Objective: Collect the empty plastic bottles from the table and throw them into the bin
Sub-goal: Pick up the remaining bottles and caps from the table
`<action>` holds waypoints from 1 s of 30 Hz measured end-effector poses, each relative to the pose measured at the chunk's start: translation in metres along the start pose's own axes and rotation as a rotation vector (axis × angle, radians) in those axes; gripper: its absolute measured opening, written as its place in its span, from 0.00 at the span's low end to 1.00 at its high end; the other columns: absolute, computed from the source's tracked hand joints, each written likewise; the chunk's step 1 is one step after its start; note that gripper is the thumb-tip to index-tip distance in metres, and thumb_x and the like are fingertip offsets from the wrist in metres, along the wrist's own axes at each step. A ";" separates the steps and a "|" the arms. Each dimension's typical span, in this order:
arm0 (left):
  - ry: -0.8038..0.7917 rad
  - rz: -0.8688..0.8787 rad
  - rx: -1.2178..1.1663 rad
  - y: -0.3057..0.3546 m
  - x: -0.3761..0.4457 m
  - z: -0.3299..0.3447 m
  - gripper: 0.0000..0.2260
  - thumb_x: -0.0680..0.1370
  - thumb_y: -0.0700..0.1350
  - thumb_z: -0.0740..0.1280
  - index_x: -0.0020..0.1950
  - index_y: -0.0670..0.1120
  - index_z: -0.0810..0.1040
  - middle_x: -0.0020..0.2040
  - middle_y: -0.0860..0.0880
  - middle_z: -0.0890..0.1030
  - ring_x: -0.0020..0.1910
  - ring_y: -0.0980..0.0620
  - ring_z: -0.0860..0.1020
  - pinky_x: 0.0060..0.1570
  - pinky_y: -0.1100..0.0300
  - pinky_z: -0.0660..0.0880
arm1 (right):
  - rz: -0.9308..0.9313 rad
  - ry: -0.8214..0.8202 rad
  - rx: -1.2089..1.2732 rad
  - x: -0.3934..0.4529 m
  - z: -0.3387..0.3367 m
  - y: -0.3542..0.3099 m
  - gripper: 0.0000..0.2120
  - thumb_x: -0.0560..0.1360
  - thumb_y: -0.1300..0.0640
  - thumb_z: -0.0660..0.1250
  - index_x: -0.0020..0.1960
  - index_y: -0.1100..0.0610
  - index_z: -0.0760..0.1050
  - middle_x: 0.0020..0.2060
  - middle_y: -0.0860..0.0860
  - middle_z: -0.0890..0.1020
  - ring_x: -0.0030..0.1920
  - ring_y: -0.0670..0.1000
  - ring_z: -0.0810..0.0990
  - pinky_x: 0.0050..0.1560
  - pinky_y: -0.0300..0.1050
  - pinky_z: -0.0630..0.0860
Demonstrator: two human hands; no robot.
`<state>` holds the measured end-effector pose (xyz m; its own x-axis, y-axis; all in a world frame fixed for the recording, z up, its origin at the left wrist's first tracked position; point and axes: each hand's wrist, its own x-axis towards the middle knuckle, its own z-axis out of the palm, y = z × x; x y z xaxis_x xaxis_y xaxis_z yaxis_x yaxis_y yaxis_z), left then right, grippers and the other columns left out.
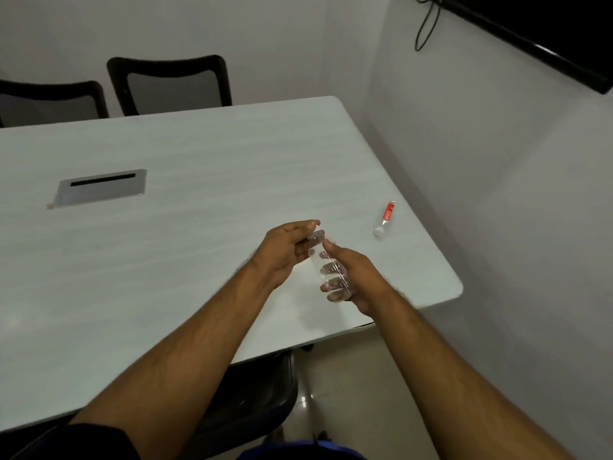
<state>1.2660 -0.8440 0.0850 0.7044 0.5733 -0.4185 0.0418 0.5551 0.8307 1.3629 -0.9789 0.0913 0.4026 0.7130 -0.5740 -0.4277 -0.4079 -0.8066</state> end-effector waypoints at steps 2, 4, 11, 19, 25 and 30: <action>-0.077 0.008 -0.028 0.001 0.008 0.005 0.08 0.82 0.41 0.64 0.56 0.44 0.83 0.51 0.45 0.86 0.49 0.51 0.84 0.59 0.53 0.76 | 0.032 -0.067 0.079 0.002 -0.006 0.000 0.24 0.75 0.35 0.68 0.58 0.55 0.80 0.42 0.53 0.82 0.34 0.52 0.81 0.34 0.43 0.75; -0.123 0.026 -0.038 0.000 0.012 0.007 0.09 0.82 0.41 0.63 0.58 0.43 0.82 0.52 0.44 0.86 0.50 0.50 0.84 0.59 0.51 0.77 | 0.032 -0.117 0.105 0.002 -0.009 -0.001 0.25 0.75 0.34 0.66 0.59 0.53 0.81 0.44 0.53 0.84 0.36 0.51 0.79 0.36 0.44 0.75; 0.183 0.033 -0.005 -0.006 0.024 0.024 0.07 0.78 0.39 0.70 0.55 0.40 0.83 0.50 0.42 0.85 0.46 0.48 0.84 0.49 0.60 0.81 | -0.390 0.633 -0.777 0.004 0.016 0.011 0.25 0.73 0.31 0.66 0.57 0.49 0.77 0.44 0.44 0.84 0.40 0.50 0.82 0.40 0.43 0.76; 0.024 -0.005 0.039 -0.001 0.036 0.038 0.06 0.79 0.39 0.68 0.54 0.42 0.83 0.47 0.45 0.85 0.46 0.48 0.83 0.52 0.58 0.79 | -0.206 0.295 -0.108 0.013 -0.012 0.003 0.24 0.73 0.33 0.68 0.54 0.53 0.79 0.43 0.52 0.84 0.34 0.50 0.81 0.35 0.45 0.77; -0.321 -0.080 -0.072 -0.009 0.056 0.071 0.09 0.82 0.39 0.63 0.55 0.43 0.82 0.49 0.44 0.86 0.51 0.49 0.84 0.55 0.50 0.78 | 0.129 -0.259 0.565 0.021 -0.074 0.010 0.29 0.73 0.31 0.66 0.56 0.56 0.79 0.37 0.54 0.83 0.29 0.50 0.82 0.31 0.40 0.79; -0.201 -0.068 0.108 -0.028 0.100 0.103 0.09 0.82 0.41 0.64 0.58 0.44 0.82 0.50 0.45 0.86 0.51 0.50 0.84 0.53 0.55 0.79 | 0.086 -0.067 0.367 0.049 -0.116 0.005 0.30 0.74 0.30 0.64 0.57 0.56 0.78 0.40 0.53 0.82 0.33 0.50 0.79 0.31 0.41 0.77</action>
<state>1.4077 -0.8645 0.0576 0.8238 0.3993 -0.4024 0.1621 0.5143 0.8422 1.4749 -1.0122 0.0426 0.3037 0.7258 -0.6173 -0.7236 -0.2457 -0.6450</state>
